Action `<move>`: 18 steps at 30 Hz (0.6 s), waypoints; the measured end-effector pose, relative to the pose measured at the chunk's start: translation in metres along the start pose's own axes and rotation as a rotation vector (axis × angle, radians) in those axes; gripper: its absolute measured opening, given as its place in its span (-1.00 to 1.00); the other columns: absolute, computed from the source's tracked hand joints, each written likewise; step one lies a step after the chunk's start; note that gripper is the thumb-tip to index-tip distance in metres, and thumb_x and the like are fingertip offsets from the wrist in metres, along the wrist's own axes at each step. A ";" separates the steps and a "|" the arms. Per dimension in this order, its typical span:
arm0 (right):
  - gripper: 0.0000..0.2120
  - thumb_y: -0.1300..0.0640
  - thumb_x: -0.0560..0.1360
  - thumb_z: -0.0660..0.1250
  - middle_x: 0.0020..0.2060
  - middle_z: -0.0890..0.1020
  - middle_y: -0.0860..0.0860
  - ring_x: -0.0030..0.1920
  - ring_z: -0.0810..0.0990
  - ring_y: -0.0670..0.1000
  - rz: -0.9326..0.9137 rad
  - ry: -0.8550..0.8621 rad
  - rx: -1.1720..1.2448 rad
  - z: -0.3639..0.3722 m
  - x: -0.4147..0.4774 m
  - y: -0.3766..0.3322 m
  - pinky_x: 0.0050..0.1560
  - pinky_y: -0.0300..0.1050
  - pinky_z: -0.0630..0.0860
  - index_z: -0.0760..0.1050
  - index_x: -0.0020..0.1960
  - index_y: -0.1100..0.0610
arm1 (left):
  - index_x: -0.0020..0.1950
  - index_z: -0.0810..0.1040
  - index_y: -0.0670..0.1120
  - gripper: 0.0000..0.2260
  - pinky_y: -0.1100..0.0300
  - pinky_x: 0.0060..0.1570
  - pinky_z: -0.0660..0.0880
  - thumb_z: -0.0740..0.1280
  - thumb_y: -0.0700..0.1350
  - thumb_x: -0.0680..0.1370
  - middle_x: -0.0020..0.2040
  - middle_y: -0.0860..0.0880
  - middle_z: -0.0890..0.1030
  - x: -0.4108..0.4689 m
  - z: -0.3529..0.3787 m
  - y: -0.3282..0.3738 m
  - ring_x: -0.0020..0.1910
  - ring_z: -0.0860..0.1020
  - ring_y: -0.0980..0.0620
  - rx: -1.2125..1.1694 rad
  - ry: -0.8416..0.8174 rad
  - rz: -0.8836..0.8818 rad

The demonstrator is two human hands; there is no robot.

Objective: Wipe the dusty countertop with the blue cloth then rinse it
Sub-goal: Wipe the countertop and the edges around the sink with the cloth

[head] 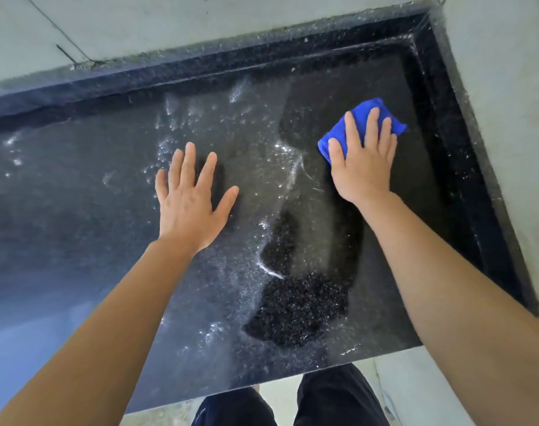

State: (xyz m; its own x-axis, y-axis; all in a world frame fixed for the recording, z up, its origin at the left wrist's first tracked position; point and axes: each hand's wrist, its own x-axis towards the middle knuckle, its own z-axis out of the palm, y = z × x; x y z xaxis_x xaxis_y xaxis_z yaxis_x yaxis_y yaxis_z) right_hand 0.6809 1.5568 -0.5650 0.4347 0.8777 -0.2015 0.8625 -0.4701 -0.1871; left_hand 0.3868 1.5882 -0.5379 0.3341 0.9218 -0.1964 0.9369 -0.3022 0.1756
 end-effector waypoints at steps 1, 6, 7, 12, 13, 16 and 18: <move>-0.42 -0.19 0.67 -0.08 0.61 -0.09 0.18 0.59 -0.14 0.27 -0.019 0.003 -0.001 0.005 -0.001 -0.022 0.56 0.24 -0.15 -0.01 0.63 -0.01 | 0.60 0.11 0.01 -0.37 -0.21 0.52 -0.09 0.04 0.30 0.61 0.63 -0.13 -0.04 -0.003 0.000 -0.009 0.60 -0.08 -0.13 0.025 -0.013 -0.005; -0.40 -0.21 0.64 -0.10 0.59 0.03 0.21 0.57 -0.04 0.32 -0.334 -0.022 -0.038 0.037 -0.027 -0.120 0.55 0.24 -0.10 0.11 0.61 0.01 | 0.60 0.12 -0.03 -0.36 -0.24 0.51 -0.04 0.06 0.28 0.61 0.62 -0.14 0.00 -0.013 0.002 -0.046 0.59 -0.03 -0.16 0.052 -0.028 -0.071; -0.40 -0.22 0.64 -0.09 0.59 0.06 0.21 0.57 -0.01 0.32 -0.408 -0.046 -0.039 0.039 -0.034 -0.125 0.56 0.24 -0.08 0.13 0.60 0.01 | 0.59 0.13 -0.04 -0.37 -0.25 0.50 -0.02 0.06 0.28 0.61 0.62 -0.13 0.02 -0.013 0.003 -0.050 0.59 -0.01 -0.16 0.039 -0.023 -0.082; -0.38 -0.28 0.62 -0.05 0.60 0.09 0.14 0.58 0.05 0.24 -0.588 -0.090 -0.101 0.020 -0.019 -0.053 0.56 0.15 0.00 0.16 0.59 -0.02 | 0.59 0.16 0.04 -0.40 -0.24 0.49 -0.03 0.03 0.29 0.61 0.62 -0.08 0.05 -0.006 0.010 -0.053 0.59 -0.02 -0.14 0.015 -0.072 -0.076; -0.36 -0.29 0.61 -0.07 0.60 0.06 0.15 0.58 0.03 0.24 -0.483 -0.077 -0.088 0.012 -0.007 -0.035 0.56 0.16 0.00 0.13 0.60 -0.02 | 0.59 0.15 0.05 -0.40 -0.23 0.50 -0.04 0.03 0.30 0.61 0.62 -0.07 0.03 -0.006 0.012 -0.052 0.59 -0.03 -0.13 0.012 -0.077 -0.084; -0.37 -0.27 0.64 -0.07 0.61 -0.06 0.16 0.59 -0.08 0.25 -0.108 -0.074 -0.083 -0.012 0.035 -0.003 0.57 0.17 -0.09 0.00 0.62 -0.03 | 0.60 0.11 0.08 -0.39 -0.23 0.51 -0.06 0.01 0.32 0.60 0.63 -0.06 0.00 -0.008 0.014 -0.053 0.59 -0.07 -0.12 0.007 -0.072 -0.086; -0.37 -0.25 0.65 -0.07 0.61 -0.10 0.18 0.59 -0.11 0.26 0.070 -0.082 -0.068 -0.022 0.062 -0.017 0.56 0.19 -0.12 -0.05 0.63 -0.01 | 0.60 0.08 0.09 -0.39 -0.22 0.51 -0.06 -0.01 0.32 0.60 0.63 -0.04 -0.03 -0.007 0.014 -0.054 0.59 -0.09 -0.11 0.017 -0.086 -0.085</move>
State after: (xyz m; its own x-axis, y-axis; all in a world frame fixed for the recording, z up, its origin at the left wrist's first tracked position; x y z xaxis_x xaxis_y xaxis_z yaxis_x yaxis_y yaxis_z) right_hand 0.6984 1.6214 -0.5532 0.4744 0.8310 -0.2905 0.8476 -0.5203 -0.1043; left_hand 0.3354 1.5948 -0.5593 0.2602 0.9205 -0.2916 0.9636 -0.2285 0.1384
